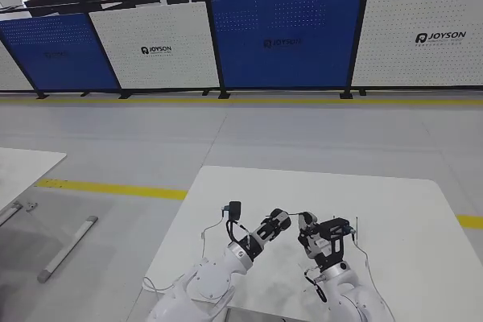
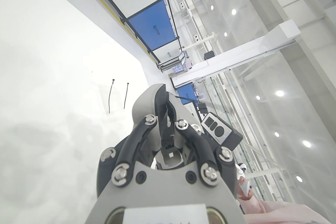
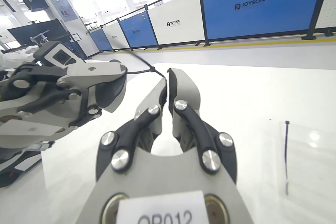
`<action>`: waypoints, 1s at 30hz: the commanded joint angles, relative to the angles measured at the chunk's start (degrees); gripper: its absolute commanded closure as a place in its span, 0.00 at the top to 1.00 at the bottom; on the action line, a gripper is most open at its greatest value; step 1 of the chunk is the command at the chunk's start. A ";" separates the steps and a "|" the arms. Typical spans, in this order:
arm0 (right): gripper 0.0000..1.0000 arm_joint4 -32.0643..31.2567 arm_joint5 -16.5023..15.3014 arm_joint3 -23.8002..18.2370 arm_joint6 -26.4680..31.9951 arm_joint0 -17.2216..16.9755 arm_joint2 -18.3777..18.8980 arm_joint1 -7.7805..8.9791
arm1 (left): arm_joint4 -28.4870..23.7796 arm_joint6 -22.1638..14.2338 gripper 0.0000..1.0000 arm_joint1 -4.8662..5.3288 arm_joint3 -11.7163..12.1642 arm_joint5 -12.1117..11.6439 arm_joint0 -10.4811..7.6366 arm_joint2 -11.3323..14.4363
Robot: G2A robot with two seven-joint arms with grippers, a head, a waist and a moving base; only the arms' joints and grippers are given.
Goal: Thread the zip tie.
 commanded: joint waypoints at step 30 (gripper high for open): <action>0.27 5.32 -6.88 2.54 1.09 1.21 1.64 1.31 | 0.30 0.73 0.00 -0.61 0.20 0.41 -0.62 0.63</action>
